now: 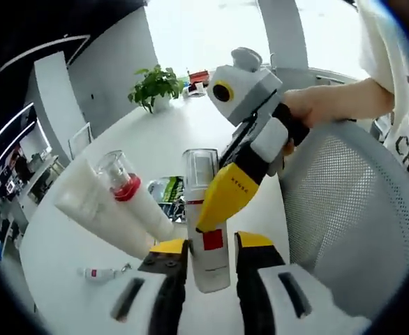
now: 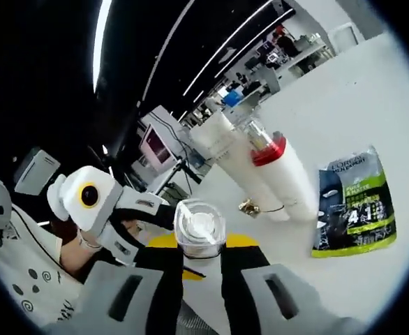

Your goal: Arrange the skincare products in the storage area until every visible bottle or jar stands upright without overlapping.

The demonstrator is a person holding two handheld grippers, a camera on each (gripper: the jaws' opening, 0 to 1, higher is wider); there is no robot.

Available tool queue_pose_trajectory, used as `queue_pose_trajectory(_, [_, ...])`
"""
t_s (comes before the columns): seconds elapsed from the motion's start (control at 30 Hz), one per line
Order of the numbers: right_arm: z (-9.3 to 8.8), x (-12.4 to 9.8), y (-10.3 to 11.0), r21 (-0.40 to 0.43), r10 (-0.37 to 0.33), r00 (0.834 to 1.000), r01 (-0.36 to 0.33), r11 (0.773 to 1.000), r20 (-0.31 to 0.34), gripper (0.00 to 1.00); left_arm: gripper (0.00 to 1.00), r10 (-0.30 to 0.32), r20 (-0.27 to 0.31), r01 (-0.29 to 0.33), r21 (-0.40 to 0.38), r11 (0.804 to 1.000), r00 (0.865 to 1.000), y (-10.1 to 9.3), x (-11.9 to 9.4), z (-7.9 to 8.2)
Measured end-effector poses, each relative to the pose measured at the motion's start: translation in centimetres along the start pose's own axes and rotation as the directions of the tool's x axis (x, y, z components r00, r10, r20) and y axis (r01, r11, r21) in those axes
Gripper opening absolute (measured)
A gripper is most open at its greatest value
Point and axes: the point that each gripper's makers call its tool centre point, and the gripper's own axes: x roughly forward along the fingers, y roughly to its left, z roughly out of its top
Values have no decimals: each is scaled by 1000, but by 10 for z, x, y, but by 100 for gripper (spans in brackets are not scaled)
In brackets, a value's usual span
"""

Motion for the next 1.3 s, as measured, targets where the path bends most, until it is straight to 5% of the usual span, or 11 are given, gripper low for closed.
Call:
queue_pose_trajectory(0.3, [-10, 4, 9, -235, 16, 996, -35, 971, -84, 19, 28, -72, -17, 72, -5, 997, 997, -6, 3, -8])
queue_pose_trajectory(0.53, [-16, 5, 9, -402, 2, 989, -61, 914, -147, 19, 28, -119, -33, 119, -10, 993, 992, -15, 10, -14])
queue_pose_trajectory(0.9, [-23, 5, 8, -541, 17, 968, -155, 826, -251, 19, 25, -148, -46, 147, -21, 989, 988, -19, 18, -22])
queue_pose_trajectory(1.07, [-18, 10, 2, -548, 30, 971, -158, 821, -236, 20, 23, -123, -29, 122, -56, 991, 992, -12, 21, -25])
queue_pose_trajectory(1.3, [-7, 15, -2, -569, 33, 979, -144, 810, -202, 21, 20, -85, 64, 94, -166, 982, 994, -3, 23, -19])
